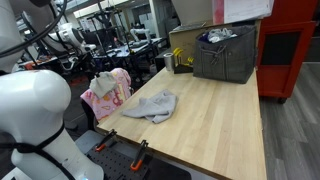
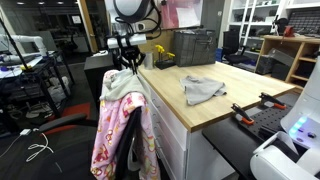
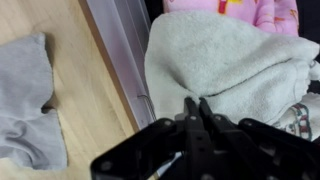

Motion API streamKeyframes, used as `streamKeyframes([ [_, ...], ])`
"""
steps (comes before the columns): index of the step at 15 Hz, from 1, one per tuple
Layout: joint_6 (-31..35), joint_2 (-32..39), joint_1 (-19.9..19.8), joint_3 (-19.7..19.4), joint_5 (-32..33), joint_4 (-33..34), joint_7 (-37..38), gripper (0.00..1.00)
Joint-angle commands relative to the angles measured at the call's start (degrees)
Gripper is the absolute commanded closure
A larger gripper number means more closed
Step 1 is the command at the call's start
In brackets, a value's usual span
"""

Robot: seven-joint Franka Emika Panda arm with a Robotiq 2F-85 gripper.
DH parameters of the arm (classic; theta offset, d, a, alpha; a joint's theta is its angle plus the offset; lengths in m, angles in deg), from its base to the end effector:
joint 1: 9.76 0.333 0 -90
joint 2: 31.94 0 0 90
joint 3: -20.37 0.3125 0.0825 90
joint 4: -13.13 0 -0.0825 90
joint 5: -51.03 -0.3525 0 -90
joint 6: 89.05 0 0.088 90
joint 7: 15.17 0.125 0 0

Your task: Put the white towel on the counter.

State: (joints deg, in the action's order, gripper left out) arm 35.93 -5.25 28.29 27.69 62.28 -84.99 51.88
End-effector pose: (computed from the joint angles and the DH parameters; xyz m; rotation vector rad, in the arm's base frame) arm 0.4620 0.4424 0.3193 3.0576 -0.4309 0.1411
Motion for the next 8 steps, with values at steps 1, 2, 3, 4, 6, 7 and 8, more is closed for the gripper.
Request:
streamKeyframes([
  [1,-0.29,-9.74,-1.02,-0.59,1.89,-11.53,6.06,0.99],
  [2,-0.54,-11.35,-1.45,-0.65,2.84,-13.66,7.91,0.99],
  [3,-0.87,-12.78,-2.13,-0.29,3.25,-15.33,9.08,0.99],
  [4,-1.04,-14.06,-2.93,-0.05,3.77,-17.02,10.42,0.99],
  [6,-1.54,-16.35,-4.76,0.35,4.8,-20.16,12.77,0.99],
  [7,-1.72,-17.38,-5.75,0.67,5.09,-21.52,13.58,0.99],
  [8,-2.17,-18.26,-6.79,0.89,5.54,-22.69,14.53,0.99],
])
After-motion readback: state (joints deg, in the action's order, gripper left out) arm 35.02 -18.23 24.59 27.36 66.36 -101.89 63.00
